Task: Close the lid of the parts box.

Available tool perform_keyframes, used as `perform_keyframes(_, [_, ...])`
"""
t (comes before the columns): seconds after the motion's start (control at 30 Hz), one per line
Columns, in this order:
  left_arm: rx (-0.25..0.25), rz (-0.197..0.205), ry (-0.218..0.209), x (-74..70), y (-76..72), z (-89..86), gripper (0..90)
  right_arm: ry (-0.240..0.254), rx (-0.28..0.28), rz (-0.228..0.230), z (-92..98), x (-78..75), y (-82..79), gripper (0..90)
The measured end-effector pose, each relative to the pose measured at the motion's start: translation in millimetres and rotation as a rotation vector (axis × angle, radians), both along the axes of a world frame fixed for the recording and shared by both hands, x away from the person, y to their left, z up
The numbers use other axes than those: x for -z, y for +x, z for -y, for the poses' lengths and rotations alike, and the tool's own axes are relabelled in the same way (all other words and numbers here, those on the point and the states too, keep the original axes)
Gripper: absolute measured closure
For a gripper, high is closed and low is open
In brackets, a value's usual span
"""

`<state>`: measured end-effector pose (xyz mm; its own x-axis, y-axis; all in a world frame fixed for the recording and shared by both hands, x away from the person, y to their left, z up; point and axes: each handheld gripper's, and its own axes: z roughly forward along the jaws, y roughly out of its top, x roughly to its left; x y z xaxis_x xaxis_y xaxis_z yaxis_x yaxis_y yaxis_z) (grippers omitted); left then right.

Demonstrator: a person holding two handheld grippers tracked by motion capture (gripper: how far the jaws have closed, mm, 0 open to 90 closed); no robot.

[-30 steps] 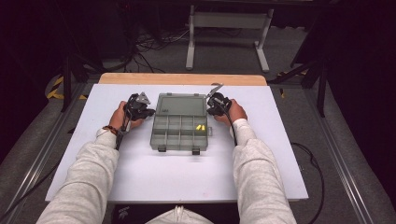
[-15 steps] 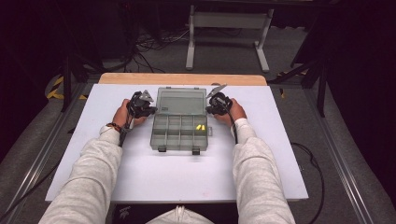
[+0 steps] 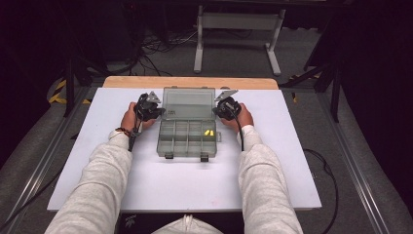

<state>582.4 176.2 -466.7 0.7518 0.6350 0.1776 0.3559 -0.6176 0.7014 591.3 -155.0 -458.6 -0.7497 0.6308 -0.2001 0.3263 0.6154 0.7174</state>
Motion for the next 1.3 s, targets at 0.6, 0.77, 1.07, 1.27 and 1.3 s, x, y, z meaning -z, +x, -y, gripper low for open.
perform_keyframes(0.6, [-0.054,0.105,-0.096,-14.4,-8.5,2.0,89.8,0.071,0.04,0.154,-0.4,-16.8,-10.2,90.0])
perform_keyframes(0.77, [-0.052,0.122,-0.102,-20.9,-11.2,1.7,89.7,0.085,0.045,0.189,0.0,-24.7,-14.4,90.0])
perform_keyframes(1.07, [-0.048,0.167,-0.119,-41.4,-20.7,-3.1,89.7,0.119,0.087,0.237,-3.1,-36.3,-24.6,90.0])
perform_keyframes(1.27, [-0.049,0.2,-0.14,-53.4,-29.7,-5.7,89.7,0.137,0.108,0.26,-3.6,-44.8,-31.7,90.0])
perform_keyframes(1.3, [-0.048,0.201,-0.149,-55.5,-31.5,-6.0,89.7,0.146,0.108,0.261,-3.5,-45.9,-32.6,90.0])
